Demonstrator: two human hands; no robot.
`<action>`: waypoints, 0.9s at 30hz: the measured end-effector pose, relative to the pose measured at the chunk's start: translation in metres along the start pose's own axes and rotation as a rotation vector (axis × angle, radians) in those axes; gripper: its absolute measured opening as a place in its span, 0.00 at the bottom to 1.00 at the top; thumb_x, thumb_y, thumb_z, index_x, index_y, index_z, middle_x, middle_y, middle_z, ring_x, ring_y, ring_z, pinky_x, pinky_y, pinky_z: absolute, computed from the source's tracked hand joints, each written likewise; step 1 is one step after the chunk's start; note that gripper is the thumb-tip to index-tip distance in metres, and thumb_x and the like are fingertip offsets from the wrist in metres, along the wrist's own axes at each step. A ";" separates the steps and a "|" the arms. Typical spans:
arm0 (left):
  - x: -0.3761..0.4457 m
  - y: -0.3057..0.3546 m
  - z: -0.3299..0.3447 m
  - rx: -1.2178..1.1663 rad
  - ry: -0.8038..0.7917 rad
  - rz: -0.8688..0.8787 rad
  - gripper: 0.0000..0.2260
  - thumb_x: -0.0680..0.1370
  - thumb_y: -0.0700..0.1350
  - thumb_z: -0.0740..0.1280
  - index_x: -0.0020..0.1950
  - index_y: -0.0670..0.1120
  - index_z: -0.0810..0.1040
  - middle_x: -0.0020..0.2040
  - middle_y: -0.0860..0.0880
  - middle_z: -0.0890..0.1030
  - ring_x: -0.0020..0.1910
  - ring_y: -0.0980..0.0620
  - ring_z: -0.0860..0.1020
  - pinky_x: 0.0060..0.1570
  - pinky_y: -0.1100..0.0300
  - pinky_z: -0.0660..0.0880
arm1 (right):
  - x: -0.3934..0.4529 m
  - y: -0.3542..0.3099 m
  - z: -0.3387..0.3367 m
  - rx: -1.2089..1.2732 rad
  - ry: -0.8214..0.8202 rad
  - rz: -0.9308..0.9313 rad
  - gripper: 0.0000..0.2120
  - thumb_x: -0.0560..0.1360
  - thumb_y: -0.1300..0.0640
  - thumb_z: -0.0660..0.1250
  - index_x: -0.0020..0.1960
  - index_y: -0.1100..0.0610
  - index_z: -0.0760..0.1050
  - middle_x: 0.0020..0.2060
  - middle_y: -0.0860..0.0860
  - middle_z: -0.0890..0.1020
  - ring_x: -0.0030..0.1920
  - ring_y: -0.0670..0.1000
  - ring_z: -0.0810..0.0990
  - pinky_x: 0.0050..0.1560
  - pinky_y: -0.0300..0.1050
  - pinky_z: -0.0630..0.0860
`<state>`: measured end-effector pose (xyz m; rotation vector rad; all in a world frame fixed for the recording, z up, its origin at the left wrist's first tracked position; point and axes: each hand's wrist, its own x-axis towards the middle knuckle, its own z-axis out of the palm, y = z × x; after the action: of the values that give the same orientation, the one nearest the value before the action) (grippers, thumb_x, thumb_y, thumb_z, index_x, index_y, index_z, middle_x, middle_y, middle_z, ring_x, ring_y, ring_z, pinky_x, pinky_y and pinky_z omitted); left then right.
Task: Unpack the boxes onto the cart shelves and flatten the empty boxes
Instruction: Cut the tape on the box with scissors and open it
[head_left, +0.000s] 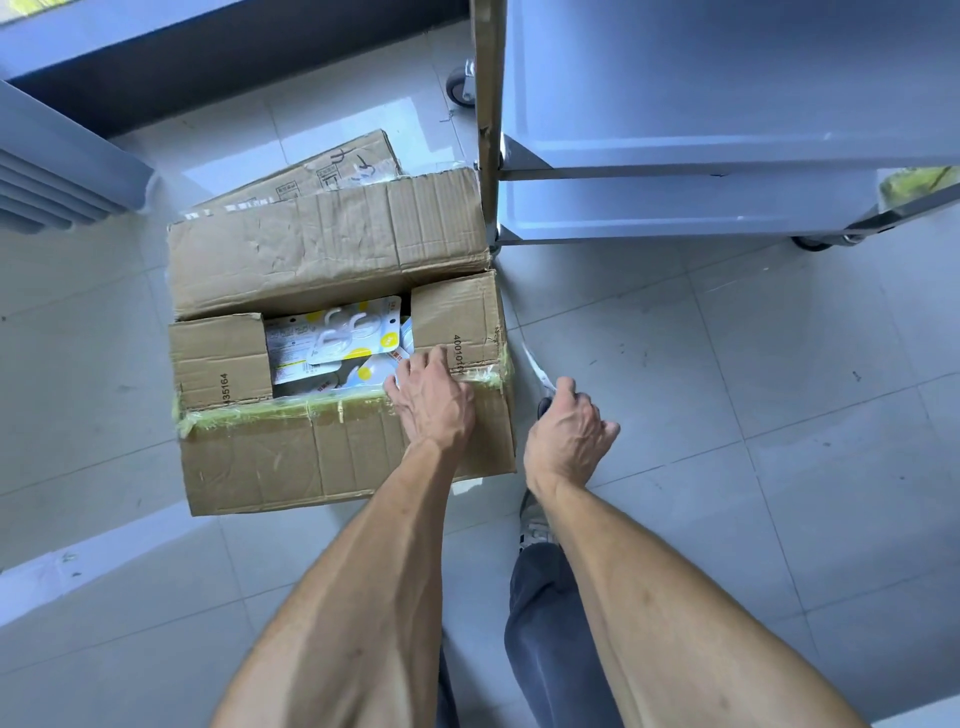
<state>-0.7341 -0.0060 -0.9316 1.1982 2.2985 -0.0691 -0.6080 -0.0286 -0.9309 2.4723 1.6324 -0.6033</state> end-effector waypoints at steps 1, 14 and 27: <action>0.002 -0.007 -0.004 -0.028 0.011 -0.031 0.21 0.74 0.41 0.64 0.68 0.48 0.73 0.62 0.46 0.76 0.64 0.45 0.69 0.67 0.50 0.60 | -0.001 -0.004 -0.003 0.039 0.008 0.018 0.13 0.77 0.67 0.61 0.57 0.54 0.71 0.44 0.53 0.81 0.47 0.55 0.77 0.51 0.49 0.63; 0.053 -0.188 -0.056 0.250 -0.108 -0.011 0.14 0.78 0.50 0.66 0.62 0.46 0.75 0.63 0.43 0.76 0.65 0.43 0.70 0.67 0.47 0.63 | -0.062 -0.118 0.025 0.206 -0.108 -0.135 0.14 0.75 0.65 0.59 0.59 0.55 0.72 0.46 0.58 0.81 0.48 0.61 0.78 0.52 0.53 0.73; 0.057 -0.287 -0.124 0.167 -0.209 0.253 0.10 0.77 0.47 0.66 0.57 0.47 0.75 0.57 0.45 0.78 0.59 0.44 0.70 0.57 0.48 0.66 | -0.141 -0.288 0.055 0.148 -0.150 -0.211 0.10 0.74 0.64 0.61 0.54 0.57 0.73 0.45 0.61 0.80 0.48 0.64 0.76 0.48 0.53 0.70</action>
<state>-1.0372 -0.1011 -0.9102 1.4832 1.9766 -0.2844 -0.9302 -0.0479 -0.8920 2.2989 1.8635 -0.9443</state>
